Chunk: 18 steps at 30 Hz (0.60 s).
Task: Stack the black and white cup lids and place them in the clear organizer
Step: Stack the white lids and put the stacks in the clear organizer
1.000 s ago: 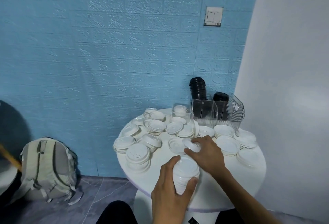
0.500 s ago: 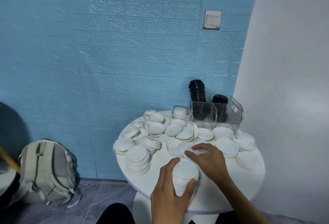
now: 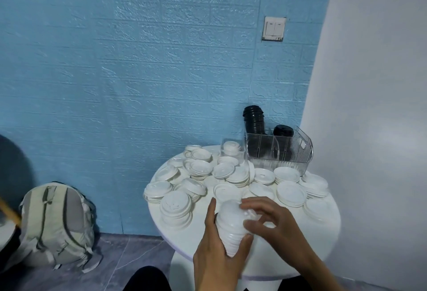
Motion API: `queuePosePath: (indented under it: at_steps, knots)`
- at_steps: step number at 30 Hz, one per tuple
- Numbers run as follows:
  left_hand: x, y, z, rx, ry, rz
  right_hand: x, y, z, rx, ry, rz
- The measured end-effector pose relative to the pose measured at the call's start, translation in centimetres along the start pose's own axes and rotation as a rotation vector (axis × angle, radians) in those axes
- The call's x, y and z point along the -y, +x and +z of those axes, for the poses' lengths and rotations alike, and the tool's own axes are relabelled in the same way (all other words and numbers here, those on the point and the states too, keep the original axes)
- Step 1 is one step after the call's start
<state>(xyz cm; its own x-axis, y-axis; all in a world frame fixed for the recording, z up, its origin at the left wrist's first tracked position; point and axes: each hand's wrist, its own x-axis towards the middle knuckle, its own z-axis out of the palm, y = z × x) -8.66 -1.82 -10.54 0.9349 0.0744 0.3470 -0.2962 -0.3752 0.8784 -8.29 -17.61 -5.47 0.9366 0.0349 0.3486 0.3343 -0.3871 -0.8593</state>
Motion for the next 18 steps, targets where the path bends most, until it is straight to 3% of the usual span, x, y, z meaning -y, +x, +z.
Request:
queuePosePath:
  at_steps: [9,18]
  knots:
    - [-0.7,0.1,0.0,0.045,0.093,-0.004,0.0,0.7,1.5,0.065,0.009,0.079]
    - [-0.7,-0.1,-0.2,0.034,0.037,-0.013,0.1,0.9,1.3,0.120,-0.004,0.074]
